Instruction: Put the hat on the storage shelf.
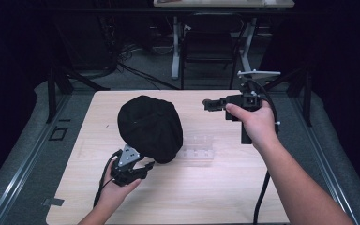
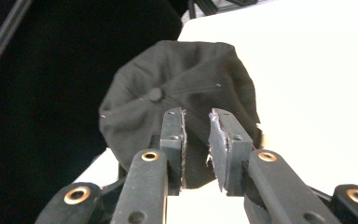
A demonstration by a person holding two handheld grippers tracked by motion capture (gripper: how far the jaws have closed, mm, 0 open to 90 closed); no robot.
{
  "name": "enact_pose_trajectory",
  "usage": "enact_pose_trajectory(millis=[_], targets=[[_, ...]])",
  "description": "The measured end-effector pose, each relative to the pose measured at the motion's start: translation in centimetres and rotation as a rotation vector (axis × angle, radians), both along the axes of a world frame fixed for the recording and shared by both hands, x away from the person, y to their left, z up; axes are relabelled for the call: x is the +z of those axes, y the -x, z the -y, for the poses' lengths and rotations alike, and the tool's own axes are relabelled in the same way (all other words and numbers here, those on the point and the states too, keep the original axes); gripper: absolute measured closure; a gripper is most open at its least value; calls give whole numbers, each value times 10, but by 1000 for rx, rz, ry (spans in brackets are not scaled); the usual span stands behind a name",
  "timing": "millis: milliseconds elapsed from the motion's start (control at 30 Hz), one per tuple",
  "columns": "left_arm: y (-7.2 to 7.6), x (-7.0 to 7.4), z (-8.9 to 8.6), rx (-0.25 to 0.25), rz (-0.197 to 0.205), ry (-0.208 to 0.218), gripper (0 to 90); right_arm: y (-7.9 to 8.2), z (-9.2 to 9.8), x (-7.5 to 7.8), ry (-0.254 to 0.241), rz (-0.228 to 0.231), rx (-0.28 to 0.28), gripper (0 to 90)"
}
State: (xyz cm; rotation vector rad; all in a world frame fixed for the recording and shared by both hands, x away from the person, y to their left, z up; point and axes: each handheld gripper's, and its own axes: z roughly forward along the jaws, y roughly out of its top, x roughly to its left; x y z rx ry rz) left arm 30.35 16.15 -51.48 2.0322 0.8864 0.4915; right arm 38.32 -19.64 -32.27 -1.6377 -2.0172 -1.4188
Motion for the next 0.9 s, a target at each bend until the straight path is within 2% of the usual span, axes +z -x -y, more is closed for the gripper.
enact_pose_trajectory(millis=[200,433,500,633,700,767,833,900], targets=[[5,0,-18,34,-15,21,443,12,6,-11,92,42,-27,729],[8,-9,-34,65,-22,61,428,29,16,-31,180,89,-59,698],[8,-11,-34,59,-20,59,428,34,18,-39,198,103,-73,688],[8,-13,-34,54,-17,55,428,43,23,-55,267,129,-93,664],[8,-15,-32,51,-19,49,428,48,25,-62,285,149,-105,654],[8,-16,-29,43,-15,46,427,51,27,-67,307,150,-106,647],[9,-16,-26,36,-10,46,427,57,29,-75,317,181,-123,636],[8,-14,-19,18,8,69,428,62,32,-80,324,200,-128,619]])
